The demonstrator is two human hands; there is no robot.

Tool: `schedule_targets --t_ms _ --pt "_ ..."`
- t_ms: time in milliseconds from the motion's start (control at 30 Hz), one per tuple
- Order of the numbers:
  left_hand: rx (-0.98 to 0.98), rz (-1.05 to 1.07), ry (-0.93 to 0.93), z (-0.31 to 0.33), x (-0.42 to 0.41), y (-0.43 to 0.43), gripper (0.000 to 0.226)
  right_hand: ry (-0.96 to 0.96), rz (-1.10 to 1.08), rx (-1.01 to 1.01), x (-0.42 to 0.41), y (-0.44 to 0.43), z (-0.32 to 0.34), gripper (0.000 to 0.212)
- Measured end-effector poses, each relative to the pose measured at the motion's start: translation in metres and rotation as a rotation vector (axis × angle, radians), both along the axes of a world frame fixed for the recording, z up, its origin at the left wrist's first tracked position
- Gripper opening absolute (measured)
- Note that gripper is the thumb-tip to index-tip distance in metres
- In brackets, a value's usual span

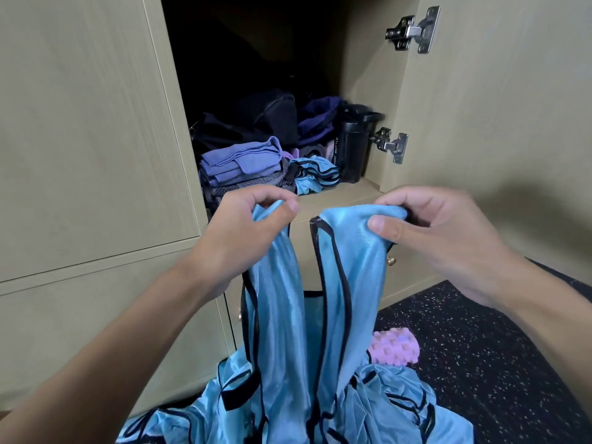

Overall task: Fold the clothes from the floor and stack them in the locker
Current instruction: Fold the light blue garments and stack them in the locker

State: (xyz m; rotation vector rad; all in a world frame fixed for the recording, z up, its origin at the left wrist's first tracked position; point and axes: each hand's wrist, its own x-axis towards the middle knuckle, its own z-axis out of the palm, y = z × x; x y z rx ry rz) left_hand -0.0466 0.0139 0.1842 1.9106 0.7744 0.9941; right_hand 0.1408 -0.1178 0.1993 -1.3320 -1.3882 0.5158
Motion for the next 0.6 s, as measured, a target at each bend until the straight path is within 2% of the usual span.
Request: schedule_targets --t_ms 233,400,600 --pt "0.002 -0.213 -0.009 0.005 -0.002 -0.002 0.034 0.013 0.303 -0.057 -0.022 -0.012 0.014 0.009" --pt "0.152 -0.387 -0.039 0.011 -0.001 -0.011 0.043 -0.008 0.109 -0.029 -0.023 0.003 -0.002 0.018" --pt "0.156 -0.425 -0.063 0.014 0.001 -0.013 0.045 0.063 0.17 -0.065 -0.025 0.004 -0.003 0.017"
